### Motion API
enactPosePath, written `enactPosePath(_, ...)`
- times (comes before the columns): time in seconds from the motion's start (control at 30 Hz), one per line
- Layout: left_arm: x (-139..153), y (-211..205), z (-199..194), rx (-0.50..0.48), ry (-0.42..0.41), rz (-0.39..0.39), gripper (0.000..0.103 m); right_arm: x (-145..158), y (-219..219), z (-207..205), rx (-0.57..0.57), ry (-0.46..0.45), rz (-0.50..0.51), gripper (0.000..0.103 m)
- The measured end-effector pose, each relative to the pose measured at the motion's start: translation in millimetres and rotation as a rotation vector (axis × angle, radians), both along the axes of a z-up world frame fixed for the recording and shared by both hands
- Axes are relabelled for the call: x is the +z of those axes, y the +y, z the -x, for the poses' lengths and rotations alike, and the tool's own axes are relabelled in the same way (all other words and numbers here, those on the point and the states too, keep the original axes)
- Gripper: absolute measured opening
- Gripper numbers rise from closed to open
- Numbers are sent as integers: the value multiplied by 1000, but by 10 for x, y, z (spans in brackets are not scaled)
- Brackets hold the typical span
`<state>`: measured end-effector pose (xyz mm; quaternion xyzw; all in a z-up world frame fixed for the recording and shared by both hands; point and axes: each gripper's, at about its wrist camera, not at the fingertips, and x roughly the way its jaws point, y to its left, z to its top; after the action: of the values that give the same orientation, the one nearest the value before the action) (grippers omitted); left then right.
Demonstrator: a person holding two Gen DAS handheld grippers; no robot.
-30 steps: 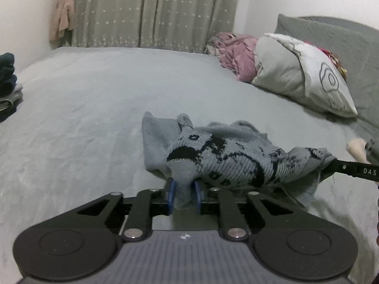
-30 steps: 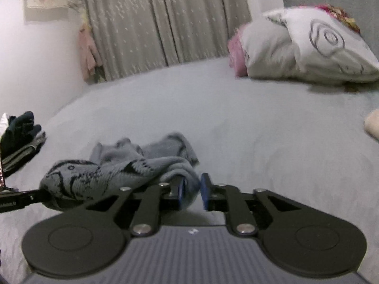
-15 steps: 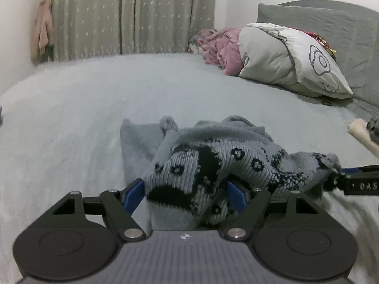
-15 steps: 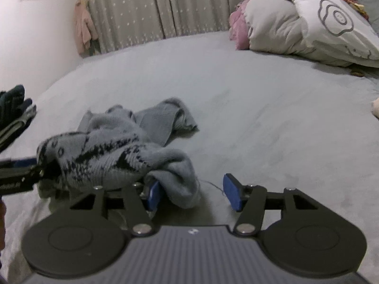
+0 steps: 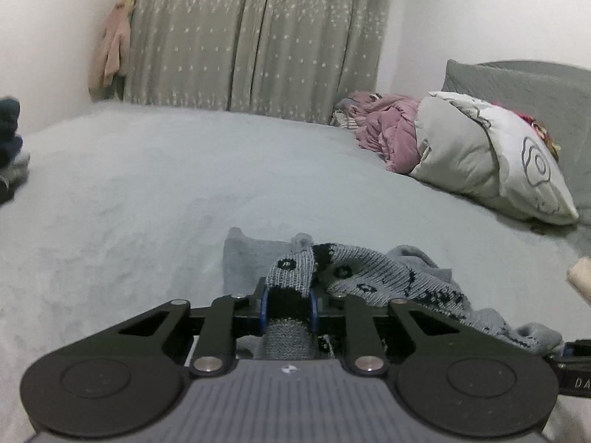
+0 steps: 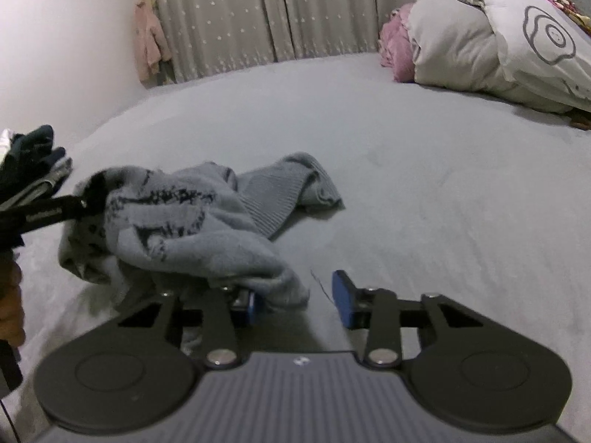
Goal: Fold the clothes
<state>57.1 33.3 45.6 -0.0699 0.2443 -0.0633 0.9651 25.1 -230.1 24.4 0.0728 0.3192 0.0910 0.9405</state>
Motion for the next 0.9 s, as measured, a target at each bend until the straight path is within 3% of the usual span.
enactPosePath(0.03,23,22,-8,-8,1,18,20,37,23,28,8,-17,2,55)
enactPosePath(0.1,69,64,-22,-24,1,54,20,125,95,90,31,-56,19,62)
enactPosePath(0.33,189,238,-68,-47,69,141,23,392,395,144,77,-162,145,77)
enactPosePath(0.4,219,274,-77,-61,93,152,27,448,459,125,111,-154,143,78)
enactPosePath(0.47,252,325,-64,-57,89,167,36,483,522,105,170,-135,136,84)
enactPosePath(0.53,282,371,-58,-54,80,191,38,513,614,123,233,-119,126,93)
enactPosePath(0.6,326,420,-44,-53,77,209,38,538,757,162,313,-95,132,92)
enactPosePath(0.73,386,490,-10,10,70,152,43,606,1059,162,363,-139,234,92)
enactPosePath(0.9,385,731,-11,67,129,212,48,548,1426,-95,410,-148,348,91)
